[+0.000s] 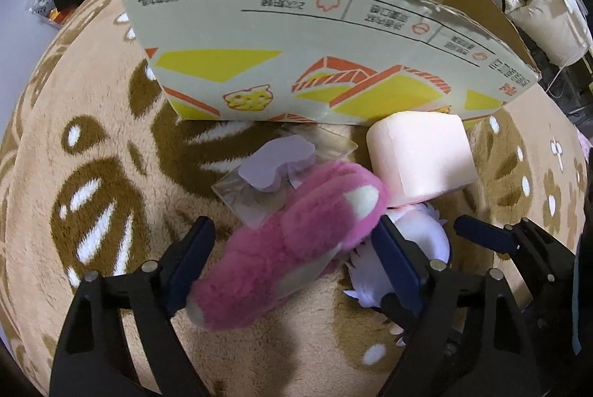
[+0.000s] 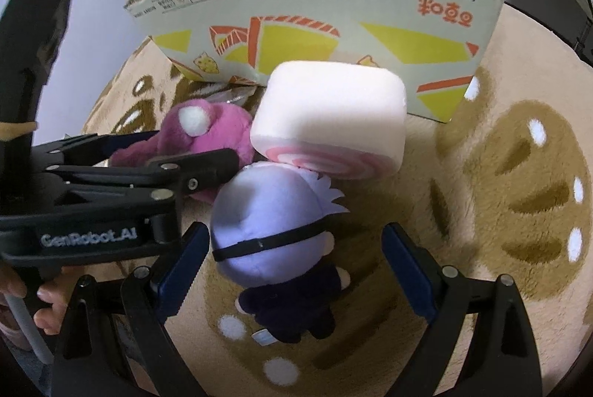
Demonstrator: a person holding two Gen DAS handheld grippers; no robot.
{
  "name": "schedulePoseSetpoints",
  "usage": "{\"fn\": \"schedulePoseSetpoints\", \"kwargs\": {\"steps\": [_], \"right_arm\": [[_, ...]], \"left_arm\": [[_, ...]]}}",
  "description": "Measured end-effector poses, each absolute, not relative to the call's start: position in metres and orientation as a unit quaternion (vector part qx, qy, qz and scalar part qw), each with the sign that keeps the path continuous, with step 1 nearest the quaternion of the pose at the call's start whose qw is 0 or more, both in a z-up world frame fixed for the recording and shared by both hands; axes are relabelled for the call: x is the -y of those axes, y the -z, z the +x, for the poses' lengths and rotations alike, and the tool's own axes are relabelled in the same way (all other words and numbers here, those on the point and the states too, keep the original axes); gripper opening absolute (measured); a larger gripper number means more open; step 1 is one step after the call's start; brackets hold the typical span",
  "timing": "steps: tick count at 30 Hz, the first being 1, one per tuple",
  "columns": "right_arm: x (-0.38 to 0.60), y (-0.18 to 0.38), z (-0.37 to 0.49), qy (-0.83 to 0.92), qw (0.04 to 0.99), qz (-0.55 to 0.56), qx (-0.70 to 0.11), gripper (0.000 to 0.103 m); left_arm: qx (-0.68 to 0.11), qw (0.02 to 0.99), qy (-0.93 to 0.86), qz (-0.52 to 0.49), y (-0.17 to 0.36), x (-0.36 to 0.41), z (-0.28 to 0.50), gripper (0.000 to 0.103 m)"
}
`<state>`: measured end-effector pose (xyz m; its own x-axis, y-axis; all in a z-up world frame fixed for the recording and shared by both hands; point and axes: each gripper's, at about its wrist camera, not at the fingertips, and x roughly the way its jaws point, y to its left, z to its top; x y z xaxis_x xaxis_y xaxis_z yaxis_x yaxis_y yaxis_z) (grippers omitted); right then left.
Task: Organize soft objects
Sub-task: 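Close the left tool on the pink plush while the right tool closes on the purple-haired doll, then lift the pink plush with the left tool while the right tool lifts the doll over the box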
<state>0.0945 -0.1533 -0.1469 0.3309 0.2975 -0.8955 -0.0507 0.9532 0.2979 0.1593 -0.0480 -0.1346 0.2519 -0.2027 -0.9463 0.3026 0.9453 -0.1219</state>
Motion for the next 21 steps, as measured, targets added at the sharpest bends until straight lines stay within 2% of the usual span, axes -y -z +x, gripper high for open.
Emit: {"fn": "schedulePoseSetpoints", "kwargs": {"steps": [7,10,12,17,19,20,21], "right_arm": [[0.148,0.152,0.098,-0.112,0.805,0.108,-0.572,0.098],[0.143,0.154,0.099,-0.114,0.806,0.102,-0.572,0.098],[0.142,0.154,0.099,-0.116,0.806,0.097,-0.572,0.098],[0.137,0.157,0.097,-0.129,0.798,0.082,-0.583,0.098],[0.135,0.157,0.096,-0.130,0.798,0.076,-0.583,0.096],[0.135,0.156,0.095,-0.131,0.800,0.076,-0.581,0.092],[0.136,0.155,0.095,-0.137,0.800,0.082,-0.578,0.084]], "left_arm": [[-0.584,0.793,0.164,0.049,0.132,0.050,0.149,0.077],[-0.580,0.795,0.169,0.056,0.129,0.053,0.145,0.068],[-0.580,0.793,0.174,0.064,0.127,0.057,0.140,0.057],[-0.573,0.796,0.173,0.085,0.122,0.062,0.129,0.047],[-0.574,0.797,0.172,0.080,0.122,0.061,0.124,0.044],[-0.574,0.797,0.172,0.079,0.120,0.061,0.122,0.042],[-0.573,0.797,0.172,0.079,0.119,0.060,0.121,0.041]]}}
